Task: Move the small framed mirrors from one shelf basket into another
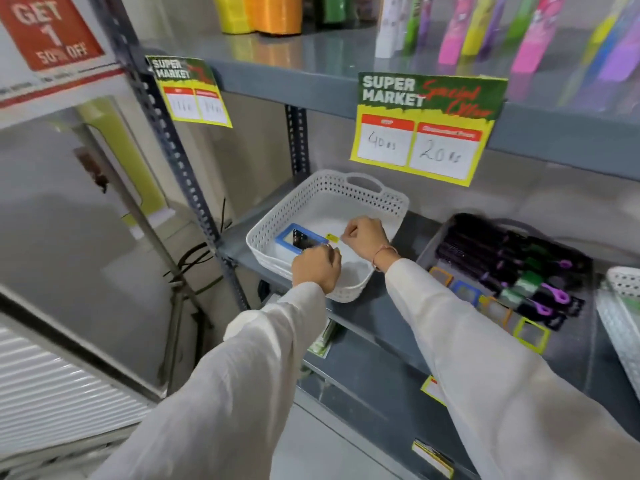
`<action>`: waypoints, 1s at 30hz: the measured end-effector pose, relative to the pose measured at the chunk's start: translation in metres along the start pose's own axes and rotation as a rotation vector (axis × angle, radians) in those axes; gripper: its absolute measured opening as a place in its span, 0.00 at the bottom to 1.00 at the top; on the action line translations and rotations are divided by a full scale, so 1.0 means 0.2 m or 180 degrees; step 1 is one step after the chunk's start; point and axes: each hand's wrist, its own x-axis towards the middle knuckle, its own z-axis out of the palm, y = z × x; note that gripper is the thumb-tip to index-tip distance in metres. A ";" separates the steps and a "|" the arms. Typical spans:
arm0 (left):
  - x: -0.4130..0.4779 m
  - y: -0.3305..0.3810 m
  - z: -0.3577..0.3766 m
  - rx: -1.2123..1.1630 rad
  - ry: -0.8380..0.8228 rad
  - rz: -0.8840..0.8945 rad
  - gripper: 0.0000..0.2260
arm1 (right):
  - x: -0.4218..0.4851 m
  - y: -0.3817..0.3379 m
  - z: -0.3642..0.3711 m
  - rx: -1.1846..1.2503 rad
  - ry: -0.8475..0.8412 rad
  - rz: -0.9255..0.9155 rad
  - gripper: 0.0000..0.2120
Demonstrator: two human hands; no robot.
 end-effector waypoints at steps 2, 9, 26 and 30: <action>0.00 0.00 0.03 0.0278 0.0057 0.0062 0.20 | 0.05 -0.01 0.06 0.0057 -0.0119 0.0010 0.07; -0.01 -0.04 0.10 0.0788 0.0256 0.0165 0.20 | 0.16 0.00 0.20 0.0161 -0.0554 0.0157 0.20; -0.01 -0.03 0.10 0.0773 0.0356 0.0089 0.18 | 0.33 0.02 0.28 0.0057 -0.1193 0.0386 0.24; 0.00 -0.03 0.10 0.0863 0.0260 0.0043 0.19 | 0.30 0.06 0.18 0.0685 -0.0816 0.0484 0.20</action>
